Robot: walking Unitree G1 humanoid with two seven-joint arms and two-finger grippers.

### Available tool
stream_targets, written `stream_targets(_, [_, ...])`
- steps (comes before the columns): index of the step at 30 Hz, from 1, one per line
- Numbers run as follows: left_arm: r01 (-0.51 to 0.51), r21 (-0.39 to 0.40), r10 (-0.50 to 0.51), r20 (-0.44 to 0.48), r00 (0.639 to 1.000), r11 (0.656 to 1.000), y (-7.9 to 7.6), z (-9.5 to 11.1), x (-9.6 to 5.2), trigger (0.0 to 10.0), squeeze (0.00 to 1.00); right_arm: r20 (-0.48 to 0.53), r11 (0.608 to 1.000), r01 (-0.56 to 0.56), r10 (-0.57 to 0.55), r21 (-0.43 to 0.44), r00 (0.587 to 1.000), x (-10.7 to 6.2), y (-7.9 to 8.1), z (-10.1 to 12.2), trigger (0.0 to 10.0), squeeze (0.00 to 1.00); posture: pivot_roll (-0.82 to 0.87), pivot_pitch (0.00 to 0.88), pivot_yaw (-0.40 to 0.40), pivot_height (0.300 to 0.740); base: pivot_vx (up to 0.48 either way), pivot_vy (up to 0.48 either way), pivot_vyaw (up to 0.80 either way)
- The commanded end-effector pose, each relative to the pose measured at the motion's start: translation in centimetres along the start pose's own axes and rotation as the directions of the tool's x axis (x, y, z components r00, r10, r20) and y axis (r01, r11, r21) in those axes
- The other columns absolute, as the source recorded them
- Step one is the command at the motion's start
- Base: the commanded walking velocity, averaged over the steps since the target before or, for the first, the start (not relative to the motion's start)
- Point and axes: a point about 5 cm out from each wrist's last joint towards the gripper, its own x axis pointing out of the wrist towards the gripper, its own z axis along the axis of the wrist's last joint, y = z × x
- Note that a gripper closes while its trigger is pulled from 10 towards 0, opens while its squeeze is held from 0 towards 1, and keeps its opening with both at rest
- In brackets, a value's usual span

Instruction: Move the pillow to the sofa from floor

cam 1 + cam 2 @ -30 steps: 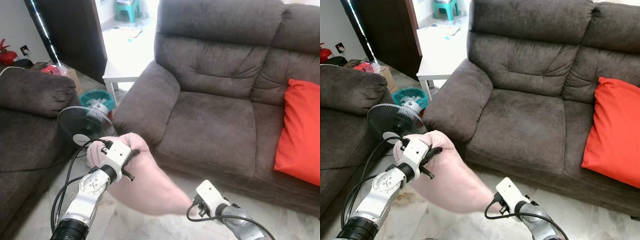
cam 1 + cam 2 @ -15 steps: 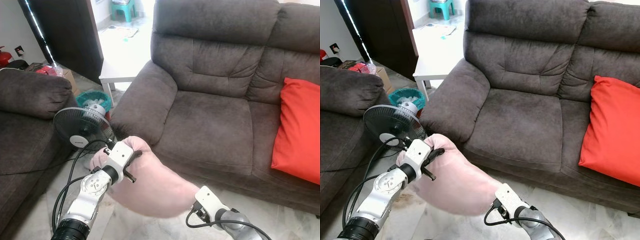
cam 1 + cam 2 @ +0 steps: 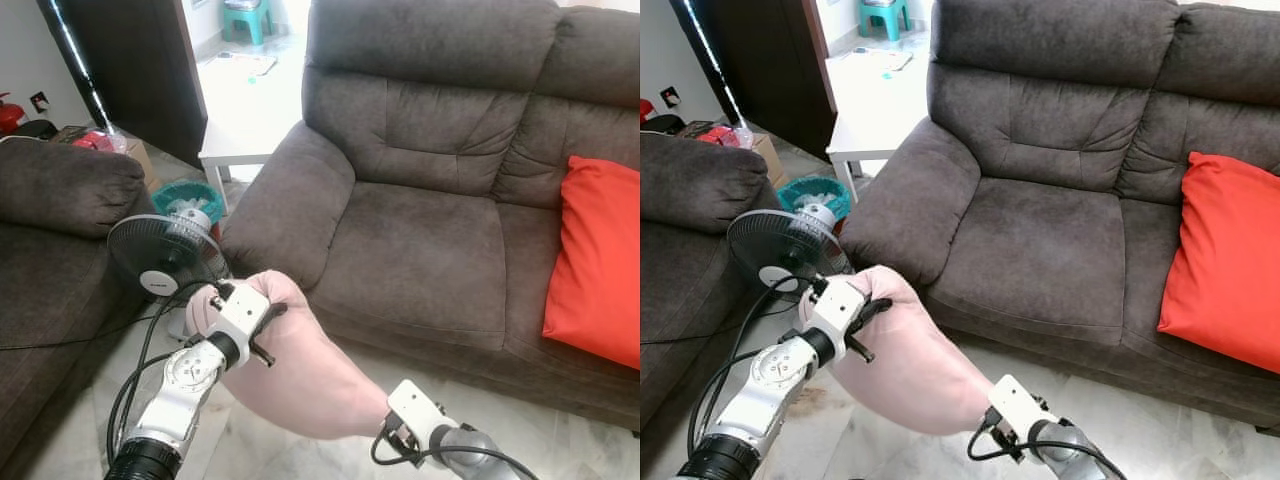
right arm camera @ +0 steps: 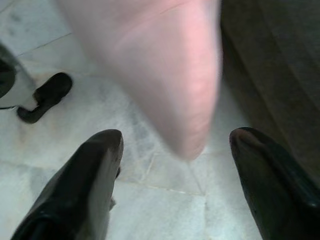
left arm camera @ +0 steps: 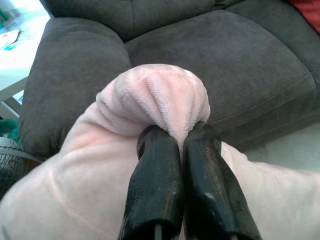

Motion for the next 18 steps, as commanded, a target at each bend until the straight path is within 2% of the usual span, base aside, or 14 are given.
stream_targets(1, [0.002,0.047,-0.007,0.099,0.995,0.999,0.25,2.37,0.57,10.0,0.0,-0.018,1.0,-0.012,0.012,0.013,1.0,0.03,0.47,-0.51,10.0,0.89,0.1,0.024,-0.005,0.74,0.0,0.0,0.0])
stream_targets(2, [0.009,0.051,-0.014,0.099,0.995,0.999,0.13,2.36,0.52,10.0,0.0,-0.015,1.0,-0.014,0.015,0.023,1.0,0.04,0.58,-0.54,10.0,1.0,0.1,0.022,-0.006,0.74,0.0,0.0,0.0])
stream_targets(10, [0.054,0.067,-0.06,0.091,0.994,0.996,-0.37,2.34,0.53,10.0,0.0,-0.013,1.0,0.022,-0.022,0.005,1.0,0.12,0.31,-0.2,10.0,1.0,0.11,0.024,-0.007,0.74,0.0,0.0,0.0])
stream_targets(14, [0.078,0.08,-0.086,0.089,0.992,0.994,-0.57,2.43,0.56,10.0,0.0,-0.023,0.999,0.028,-0.029,-0.047,0.999,0.18,0.12,0.11,10.0,0.99,0.11,0.028,-0.007,0.74,0.0,0.0,0.0])
stream_targets(15, [0.079,0.082,-0.086,0.09,0.992,0.993,-0.56,2.47,0.56,10.0,0.0,-0.027,0.998,0.028,-0.03,-0.047,0.999,0.19,0.1,0.12,10.0,0.12,0.11,0.028,-0.007,0.74,0.0,0.0,0.0])
stream_targets(16, [0.08,0.084,-0.088,0.092,0.992,0.993,-0.56,2.53,0.57,10.0,0.0,-0.03,0.998,0.029,-0.03,-0.048,0.999,0.2,0.09,0.12,10.0,0.0,0.11,0.028,-0.007,0.74,0.0,0.0,0.0])
stream_targets(18, [0.083,0.091,-0.092,0.097,0.991,0.992,-0.49,2.79,0.64,10.0,0.0,-0.046,0.998,0.03,-0.032,-0.051,0.998,0.22,0.05,0.01,10.0,0.0,0.11,0.03,-0.007,0.74,0.0,0.0,0.0])
